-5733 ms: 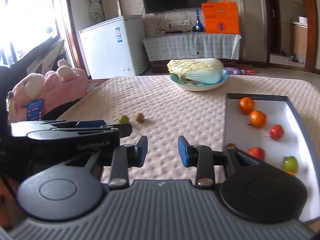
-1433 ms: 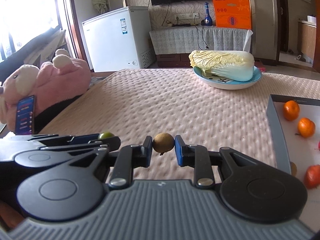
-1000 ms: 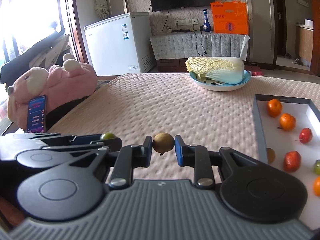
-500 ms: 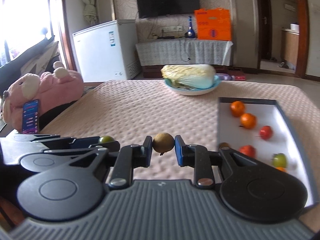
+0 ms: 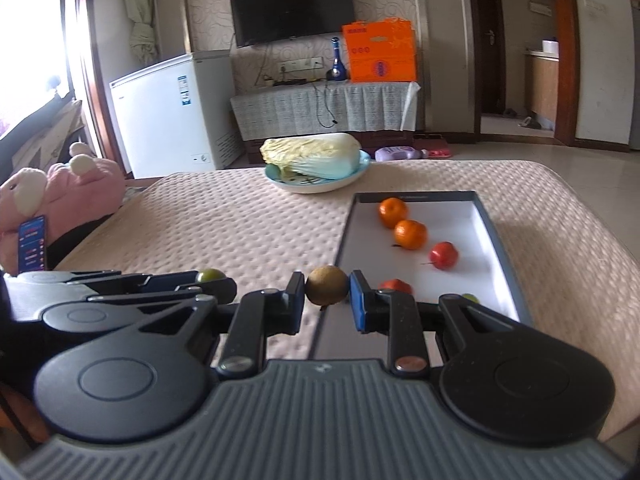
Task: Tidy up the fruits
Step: 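Carry the lime in the left gripper while the right carries the kiwi over the box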
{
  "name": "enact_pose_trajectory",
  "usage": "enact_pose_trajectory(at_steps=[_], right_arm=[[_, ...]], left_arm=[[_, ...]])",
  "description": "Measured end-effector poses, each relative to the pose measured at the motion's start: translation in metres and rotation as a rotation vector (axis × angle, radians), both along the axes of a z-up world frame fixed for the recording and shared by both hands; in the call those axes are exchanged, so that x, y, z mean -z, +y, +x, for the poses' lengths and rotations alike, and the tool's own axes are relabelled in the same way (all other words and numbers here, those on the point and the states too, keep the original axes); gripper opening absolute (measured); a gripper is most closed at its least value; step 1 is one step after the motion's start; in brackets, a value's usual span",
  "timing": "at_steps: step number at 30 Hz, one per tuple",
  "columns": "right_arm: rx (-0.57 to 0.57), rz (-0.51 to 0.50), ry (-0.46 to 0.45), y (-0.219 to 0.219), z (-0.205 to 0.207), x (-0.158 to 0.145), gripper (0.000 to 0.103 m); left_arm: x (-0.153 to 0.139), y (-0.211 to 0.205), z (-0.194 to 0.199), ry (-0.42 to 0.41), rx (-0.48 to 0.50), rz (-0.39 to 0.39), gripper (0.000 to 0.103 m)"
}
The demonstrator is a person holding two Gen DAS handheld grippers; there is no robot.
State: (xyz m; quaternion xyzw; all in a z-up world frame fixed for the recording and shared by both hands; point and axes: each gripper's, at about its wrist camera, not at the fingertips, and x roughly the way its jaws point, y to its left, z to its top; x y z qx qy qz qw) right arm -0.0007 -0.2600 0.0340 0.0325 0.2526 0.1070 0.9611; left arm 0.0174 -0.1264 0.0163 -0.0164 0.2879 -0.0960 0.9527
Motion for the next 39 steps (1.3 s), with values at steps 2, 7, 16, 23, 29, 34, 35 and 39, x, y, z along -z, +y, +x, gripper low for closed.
enact_pose_trajectory(at_steps=[2, 7, 16, 23, 29, 34, 35, 39], right_arm=[[0.01, 0.0, 0.003, -0.006, 0.0, 0.0, 0.027], [0.032, 0.002, 0.009, -0.02, -0.001, 0.002, 0.027], [0.048, -0.013, 0.026, -0.036, -0.005, 0.005, 0.027], [0.052, -0.031, 0.041, -0.049, -0.009, 0.008, 0.027], [0.046, -0.037, 0.055, -0.055, -0.011, 0.011, 0.027], [0.031, -0.053, 0.065, -0.055, -0.01, 0.013, 0.027], [0.029, -0.055, 0.067, -0.055, -0.01, 0.014, 0.027], [0.025, -0.061, 0.075, -0.057, -0.01, 0.014, 0.027]], left_arm=[[0.0, -0.008, 0.0, -0.005, 0.017, 0.0, 0.032], [0.0, -0.024, 0.002, -0.024, 0.055, 0.003, 0.032], [0.003, -0.045, 0.015, -0.025, 0.09, -0.013, 0.032], [0.005, -0.059, 0.03, -0.035, 0.111, -0.019, 0.032], [0.009, -0.072, 0.043, -0.023, 0.129, -0.024, 0.032], [0.014, -0.083, 0.054, -0.009, 0.141, -0.019, 0.033], [0.016, -0.086, 0.057, -0.008, 0.144, -0.007, 0.033], [0.022, -0.093, 0.069, -0.001, 0.15, 0.016, 0.033]])
